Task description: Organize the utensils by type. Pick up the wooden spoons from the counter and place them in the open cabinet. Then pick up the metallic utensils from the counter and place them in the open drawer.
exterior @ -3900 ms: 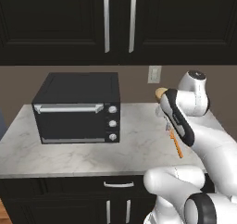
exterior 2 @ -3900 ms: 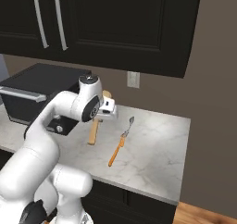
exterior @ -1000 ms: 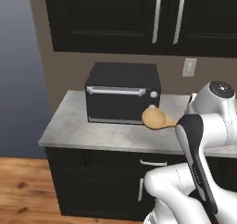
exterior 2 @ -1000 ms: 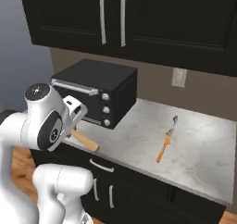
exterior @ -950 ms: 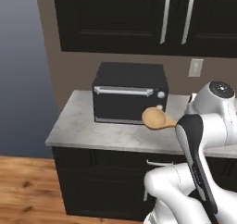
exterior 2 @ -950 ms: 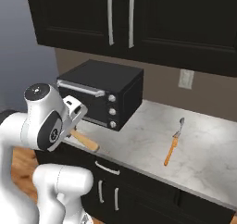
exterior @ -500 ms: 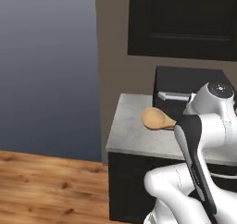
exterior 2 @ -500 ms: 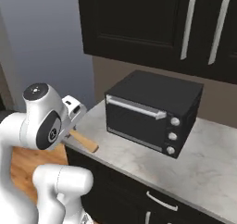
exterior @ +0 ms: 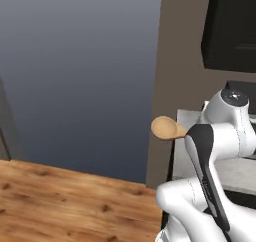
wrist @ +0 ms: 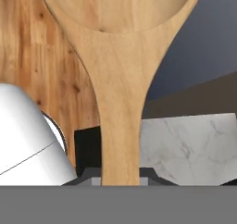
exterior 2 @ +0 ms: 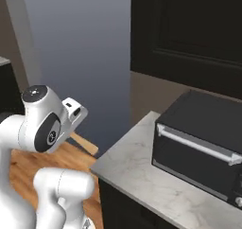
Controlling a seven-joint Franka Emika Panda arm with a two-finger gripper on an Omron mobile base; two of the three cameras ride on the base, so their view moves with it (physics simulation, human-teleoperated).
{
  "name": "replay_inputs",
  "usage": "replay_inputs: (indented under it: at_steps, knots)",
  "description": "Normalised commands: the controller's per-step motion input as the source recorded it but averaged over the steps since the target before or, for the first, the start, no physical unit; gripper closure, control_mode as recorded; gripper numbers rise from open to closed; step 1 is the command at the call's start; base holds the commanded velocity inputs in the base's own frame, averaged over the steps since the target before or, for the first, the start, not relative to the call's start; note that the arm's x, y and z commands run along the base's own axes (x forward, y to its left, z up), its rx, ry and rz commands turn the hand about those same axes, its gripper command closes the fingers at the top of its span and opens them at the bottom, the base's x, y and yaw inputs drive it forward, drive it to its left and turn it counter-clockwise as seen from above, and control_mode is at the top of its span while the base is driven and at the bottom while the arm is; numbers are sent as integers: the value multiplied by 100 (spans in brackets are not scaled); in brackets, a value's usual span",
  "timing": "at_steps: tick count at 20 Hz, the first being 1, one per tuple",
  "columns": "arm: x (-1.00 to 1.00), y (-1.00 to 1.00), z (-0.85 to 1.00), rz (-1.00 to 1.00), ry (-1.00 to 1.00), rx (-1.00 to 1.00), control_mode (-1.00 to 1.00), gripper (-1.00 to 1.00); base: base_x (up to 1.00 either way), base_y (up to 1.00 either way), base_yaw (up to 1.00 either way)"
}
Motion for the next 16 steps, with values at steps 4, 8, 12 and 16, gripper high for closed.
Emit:
replay_inputs:
  at_steps: [4, 8, 12, 16]
  knots:
    - [0, 0, 0, 0, 0, 0, 100, 100, 46, 63, 48]
    - [0, 0, 0, 0, 0, 0, 100, 100, 41, 62, 53]
    - [0, 0, 0, 0, 0, 0, 100, 100, 37, 61, 55]
    - [0, 0, 0, 0, 0, 0, 100, 100, 28, 79, 42]
